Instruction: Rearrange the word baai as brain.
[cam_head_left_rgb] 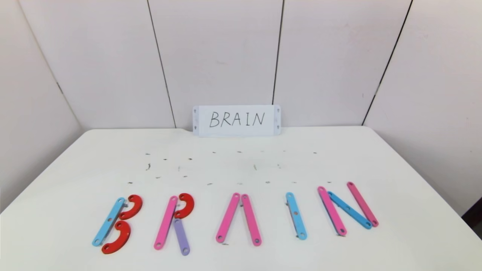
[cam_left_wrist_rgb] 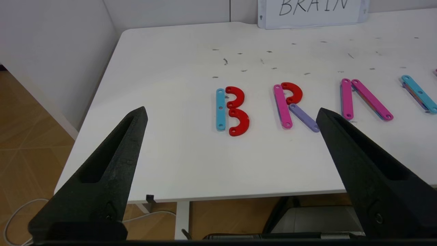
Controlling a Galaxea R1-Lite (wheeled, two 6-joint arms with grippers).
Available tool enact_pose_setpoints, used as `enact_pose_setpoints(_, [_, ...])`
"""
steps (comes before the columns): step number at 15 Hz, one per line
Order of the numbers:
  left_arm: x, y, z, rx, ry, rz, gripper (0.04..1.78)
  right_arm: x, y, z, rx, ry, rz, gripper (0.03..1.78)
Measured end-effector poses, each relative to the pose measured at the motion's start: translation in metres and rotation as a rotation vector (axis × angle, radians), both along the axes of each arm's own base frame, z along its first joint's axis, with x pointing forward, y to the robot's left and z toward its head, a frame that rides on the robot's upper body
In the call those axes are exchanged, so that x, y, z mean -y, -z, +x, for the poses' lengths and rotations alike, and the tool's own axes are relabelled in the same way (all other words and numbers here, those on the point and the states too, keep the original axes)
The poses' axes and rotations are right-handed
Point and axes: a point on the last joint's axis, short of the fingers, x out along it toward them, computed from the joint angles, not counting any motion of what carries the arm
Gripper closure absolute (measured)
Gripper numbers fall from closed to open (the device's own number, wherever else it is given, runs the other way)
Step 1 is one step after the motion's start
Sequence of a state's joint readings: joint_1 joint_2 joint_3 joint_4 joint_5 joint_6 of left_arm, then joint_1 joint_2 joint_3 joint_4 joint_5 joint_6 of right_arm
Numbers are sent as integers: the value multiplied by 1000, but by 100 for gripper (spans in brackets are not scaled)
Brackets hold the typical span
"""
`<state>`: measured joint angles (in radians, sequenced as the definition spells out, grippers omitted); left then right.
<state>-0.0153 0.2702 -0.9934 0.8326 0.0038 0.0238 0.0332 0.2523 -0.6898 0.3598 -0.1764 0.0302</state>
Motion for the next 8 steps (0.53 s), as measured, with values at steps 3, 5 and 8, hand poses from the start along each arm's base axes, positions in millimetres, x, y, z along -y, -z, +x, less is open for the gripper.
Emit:
enact_pose_setpoints(3, [0, 21, -9, 15, -8, 6, 8, -3, 23, -7, 12, -48, -62, 7])
enact_pose_setpoints(5, [0, 38, -14, 36, -24, 7, 8, -4, 44, -7, 22, -70, -94, 7])
enact_pose_setpoints(8, [0, 63, -2, 92, -85, 5, 8, -4, 77, 7, 41, -72, -120, 7])
